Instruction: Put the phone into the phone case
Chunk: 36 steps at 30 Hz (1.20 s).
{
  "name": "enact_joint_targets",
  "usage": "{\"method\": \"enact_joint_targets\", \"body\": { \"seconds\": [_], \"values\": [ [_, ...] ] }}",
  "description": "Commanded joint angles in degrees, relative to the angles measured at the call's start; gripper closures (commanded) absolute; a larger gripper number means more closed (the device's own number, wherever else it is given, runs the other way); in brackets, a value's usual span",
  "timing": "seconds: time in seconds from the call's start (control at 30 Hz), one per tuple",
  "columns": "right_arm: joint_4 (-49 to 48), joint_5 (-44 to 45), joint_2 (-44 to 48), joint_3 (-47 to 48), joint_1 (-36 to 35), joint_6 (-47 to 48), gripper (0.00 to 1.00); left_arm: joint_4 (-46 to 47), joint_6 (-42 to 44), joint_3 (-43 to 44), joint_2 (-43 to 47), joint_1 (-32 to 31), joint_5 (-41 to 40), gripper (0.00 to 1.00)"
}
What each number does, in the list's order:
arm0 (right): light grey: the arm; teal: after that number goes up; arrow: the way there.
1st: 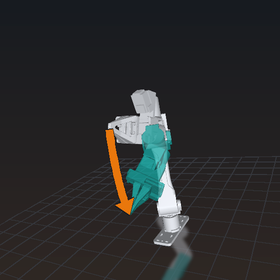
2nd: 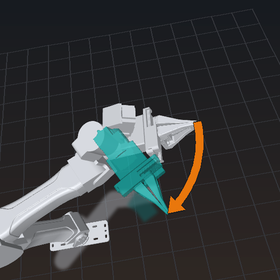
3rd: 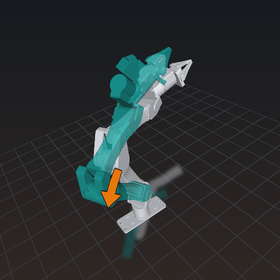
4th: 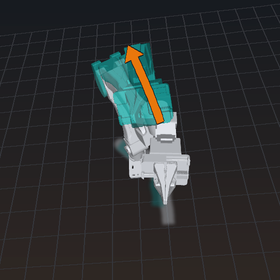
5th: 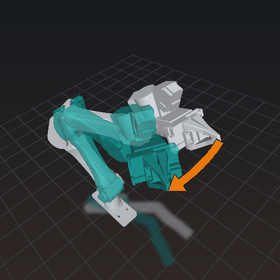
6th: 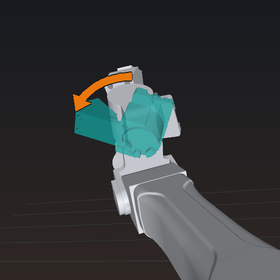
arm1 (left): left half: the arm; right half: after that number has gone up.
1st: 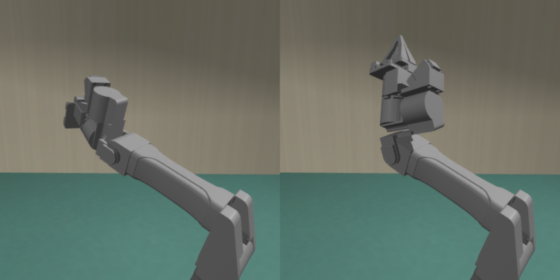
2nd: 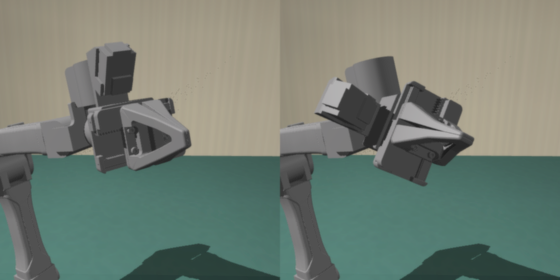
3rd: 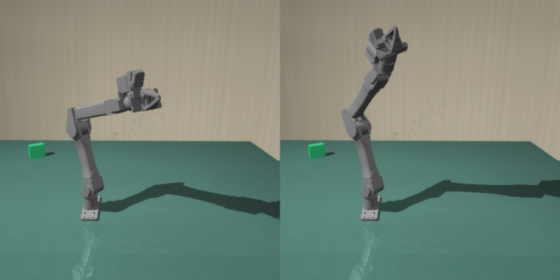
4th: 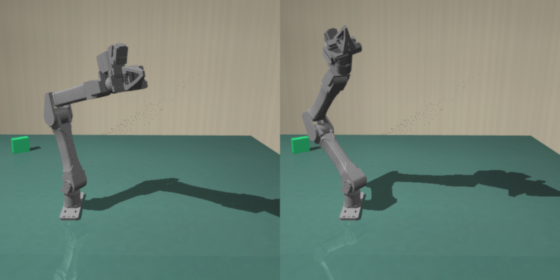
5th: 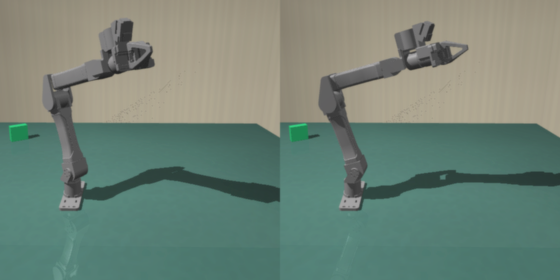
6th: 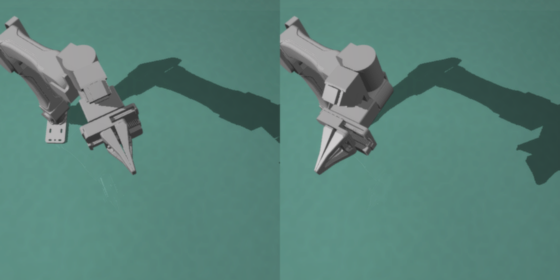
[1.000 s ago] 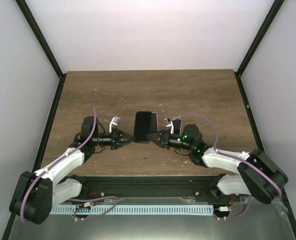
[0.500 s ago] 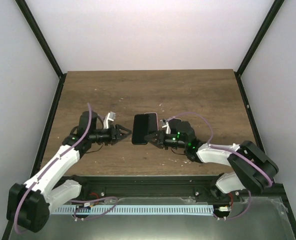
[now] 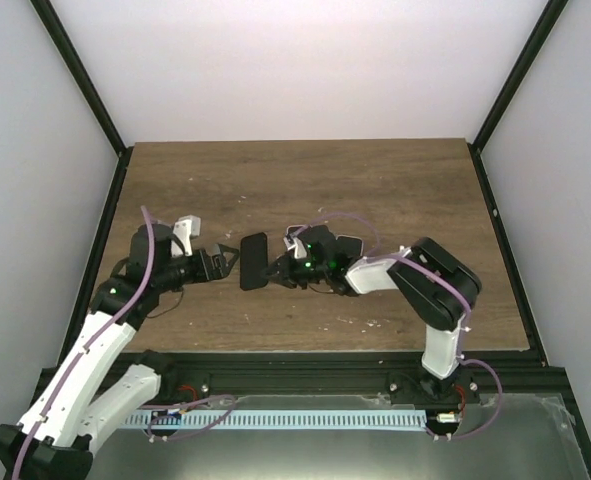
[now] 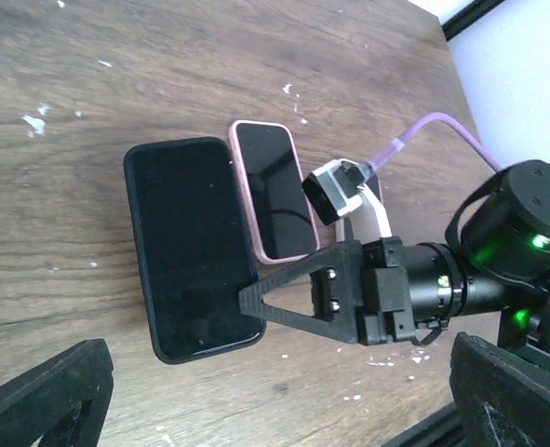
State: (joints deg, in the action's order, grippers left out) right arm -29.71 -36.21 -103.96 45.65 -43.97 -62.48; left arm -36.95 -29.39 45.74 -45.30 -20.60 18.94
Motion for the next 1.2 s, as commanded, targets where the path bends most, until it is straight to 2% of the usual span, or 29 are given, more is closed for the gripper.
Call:
{"method": "enact_joint_targets", "body": {
  "seconds": [0.0, 0.2, 0.33, 0.53, 0.67, 0.87, 1.17],
  "values": [
    [0.9, -0.4, -4.2, 6.5, -0.7, 2.3, 0.99, -3.7, 3.7, 1.1, 2.7, 0.1, -5.6, 0.00],
    [5.0, 0.1, -8.6, 9.9, -0.7, 3.9, 0.95, -1.9, 3.3, -0.8, 3.5, 0.1, -4.4, 0.00],
    [6.9, 0.5, -8.5, 10.2, -0.7, 4.5, 0.79, -1.5, 3.0, -1.0, 2.3, 0.1, -3.0, 0.00],
    [13.5, 2.8, -4.3, 10.2, -0.2, 8.2, 0.38, -0.9, 0.8, -2.3, 2.0, 0.1, -4.6, 0.00],
    [20.1, 7.0, 2.0, 8.8, 0.5, 12.0, 0.02, -0.5, -0.7, -2.3, 1.7, 0.1, -5.3, 0.00],
    [30.2, 15.1, 15.6, 4.2, 2.5, 17.1, 0.00, 0.9, -2.8, -2.1, 0.1, 0.1, -3.7, 0.00],
    [51.8, 35.9, 43.8, 1.1, 3.7, 19.7, 0.00, 0.0, -2.7, 3.6, -2.6, 0.2, -3.2, 0.00]
  ]
}}
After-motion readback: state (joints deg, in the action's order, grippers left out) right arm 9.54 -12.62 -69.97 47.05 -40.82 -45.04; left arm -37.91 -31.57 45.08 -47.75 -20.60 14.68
